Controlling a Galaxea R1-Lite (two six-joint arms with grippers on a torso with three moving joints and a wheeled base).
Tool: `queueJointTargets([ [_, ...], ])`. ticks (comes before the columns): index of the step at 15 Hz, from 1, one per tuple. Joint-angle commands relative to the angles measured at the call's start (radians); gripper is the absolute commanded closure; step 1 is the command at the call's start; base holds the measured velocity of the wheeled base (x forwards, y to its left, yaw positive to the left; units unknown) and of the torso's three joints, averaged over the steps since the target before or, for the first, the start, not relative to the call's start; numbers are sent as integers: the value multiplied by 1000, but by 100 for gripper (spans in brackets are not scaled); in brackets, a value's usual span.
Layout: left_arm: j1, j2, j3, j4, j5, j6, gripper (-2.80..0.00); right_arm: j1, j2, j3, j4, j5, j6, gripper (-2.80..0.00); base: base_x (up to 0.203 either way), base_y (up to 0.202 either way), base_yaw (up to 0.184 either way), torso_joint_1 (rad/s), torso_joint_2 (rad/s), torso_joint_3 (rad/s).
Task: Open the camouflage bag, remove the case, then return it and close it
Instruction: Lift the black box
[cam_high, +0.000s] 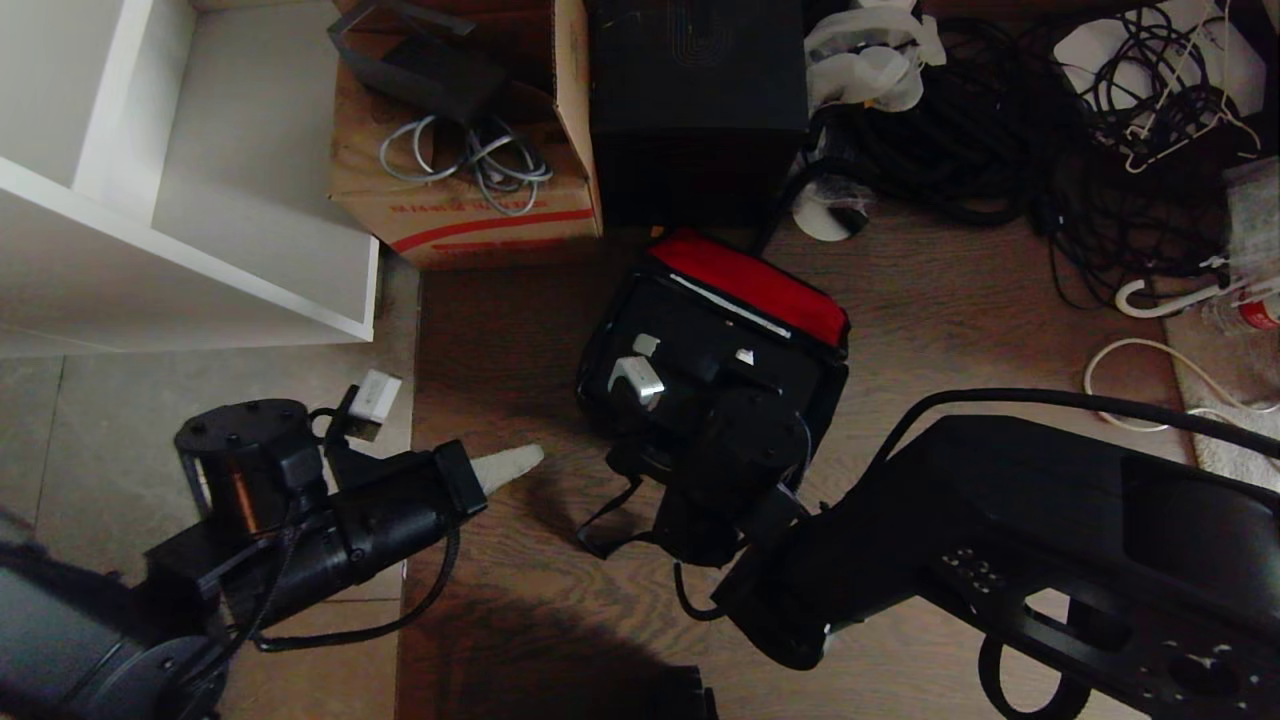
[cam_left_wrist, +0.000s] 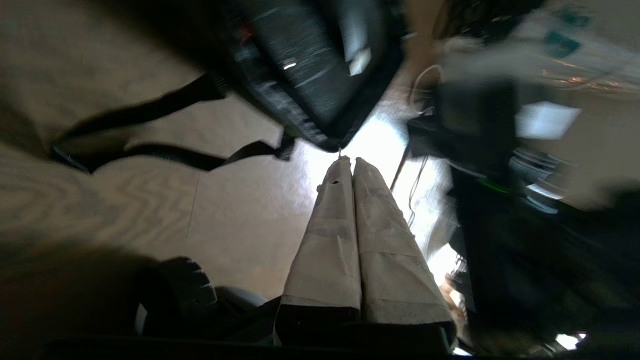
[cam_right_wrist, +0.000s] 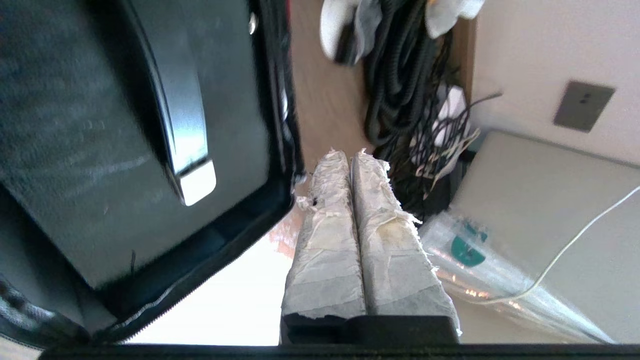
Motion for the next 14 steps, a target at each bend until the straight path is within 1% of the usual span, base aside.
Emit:
queueJointTargets([
  [1,-6,-223,90,10,47,77,0,1,9,2,-9,-19,-12,0,0,0,0,0,0,0],
  [2,-6,-291,120,39,93,143,0,1,6,-6,-9,-20,-19,0,0,0,0,0,0,0],
  [3,-7,-359,138,79,139,191,0,1,6,-8,-9,-22,-18,0,0,0,0,0,0,0],
  [5,16,-480,174,156,221,242,0,1,-4,7,-9,-32,-13,0,0,0,0,0,0,0],
  [6,52,-537,194,177,246,255,0,1,-14,9,-9,-38,-15,0,0,0,0,0,0,0],
  [8,134,-639,234,206,266,265,0,1,-25,20,-9,-41,-12,0,0,0,0,0,0,0],
  [9,194,-693,275,214,269,269,0,1,-31,28,-9,-40,-11,0,0,0,0,0,0,0],
  [11,265,-841,338,250,266,267,0,1,-40,28,-9,-40,-14,0,0,0,0,0,0,0],
  [12,288,-945,349,316,266,263,0,2,-42,30,-9,-40,-14,0,0,0,0,0,0,0],
  [14,310,-1189,358,512,256,267,0,7,-48,25,-9,-40,-20,0,0,0,0,0,0,0],
])
